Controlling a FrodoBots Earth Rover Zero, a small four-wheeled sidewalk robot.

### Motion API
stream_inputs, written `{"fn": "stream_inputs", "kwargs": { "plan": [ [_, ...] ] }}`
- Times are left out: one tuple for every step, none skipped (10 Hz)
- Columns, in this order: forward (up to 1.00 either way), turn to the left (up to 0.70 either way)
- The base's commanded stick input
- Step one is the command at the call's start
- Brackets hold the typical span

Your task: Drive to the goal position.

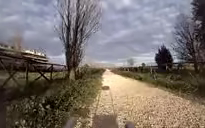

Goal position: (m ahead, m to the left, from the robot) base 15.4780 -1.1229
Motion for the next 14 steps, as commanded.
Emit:
{"fn": "stream_inputs", "kwargs": {
  "plan": [
    [0.7, 0.0],
    [0.7, 0.0],
    [0.7, 0.0],
    [0.7, 0.0],
    [0.7, 0.0],
    [0.7, -0.24],
    [0.7, -0.07],
    [0.7, 0.0],
    [0.7, 0.0],
    [0.7, 0.0],
    [0.7, 0.0],
    [0.7, 0.0],
    [0.7, 0.0],
    [0.7, 0.0]
  ]
}}
